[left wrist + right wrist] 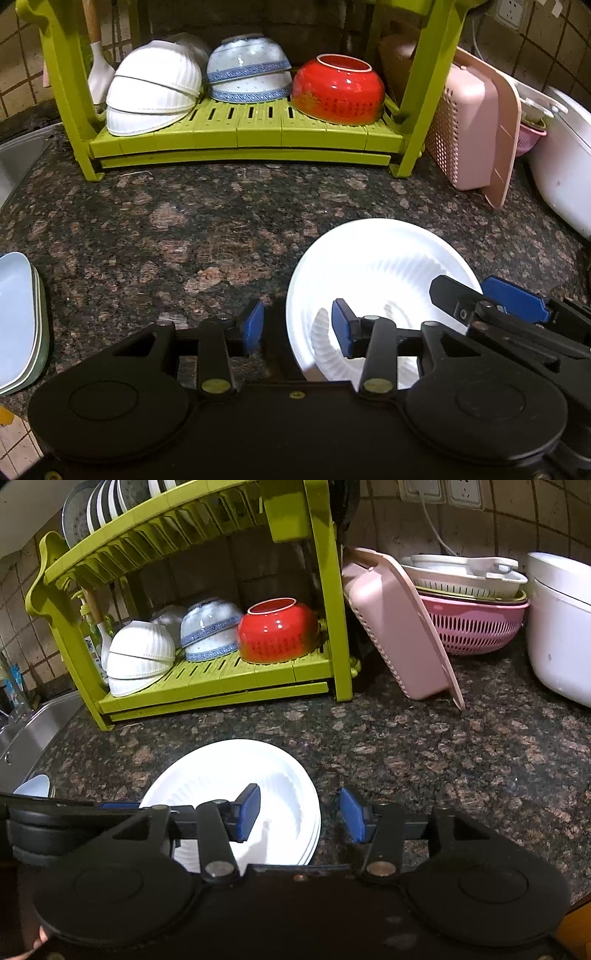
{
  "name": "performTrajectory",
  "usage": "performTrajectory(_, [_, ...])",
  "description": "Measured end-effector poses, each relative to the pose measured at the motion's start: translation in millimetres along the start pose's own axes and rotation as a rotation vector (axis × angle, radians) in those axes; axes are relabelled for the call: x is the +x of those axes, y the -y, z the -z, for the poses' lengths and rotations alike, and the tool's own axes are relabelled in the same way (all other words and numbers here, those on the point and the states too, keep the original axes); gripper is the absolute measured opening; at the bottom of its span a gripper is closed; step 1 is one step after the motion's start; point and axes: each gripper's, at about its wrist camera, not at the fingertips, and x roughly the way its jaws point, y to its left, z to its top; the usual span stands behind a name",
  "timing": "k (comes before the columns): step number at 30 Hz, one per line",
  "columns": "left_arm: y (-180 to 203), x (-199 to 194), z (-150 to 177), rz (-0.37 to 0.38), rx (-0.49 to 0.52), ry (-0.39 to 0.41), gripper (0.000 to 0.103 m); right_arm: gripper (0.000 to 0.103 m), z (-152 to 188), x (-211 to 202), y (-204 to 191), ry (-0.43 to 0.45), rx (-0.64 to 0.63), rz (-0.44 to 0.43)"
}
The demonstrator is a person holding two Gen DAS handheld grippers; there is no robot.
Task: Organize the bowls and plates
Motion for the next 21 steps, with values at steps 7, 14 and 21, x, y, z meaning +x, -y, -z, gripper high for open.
performTrajectory(7, [-2,-13,1,-0.034,-0.010,0.054,0.051,0.053,-2,-12,0,0.053,-0.016,0.000])
performTrajectory(14, [-5,-34,4,-0.066,-0.018,0.134,0.056,0.054,-1,-27,-2,0.146,-0.029,0.010])
performTrajectory(21, [-3,-51,10,-0.119,0.003,0.215,0.060,0.056,5,-40,-4,0.202,-0.029,0.021])
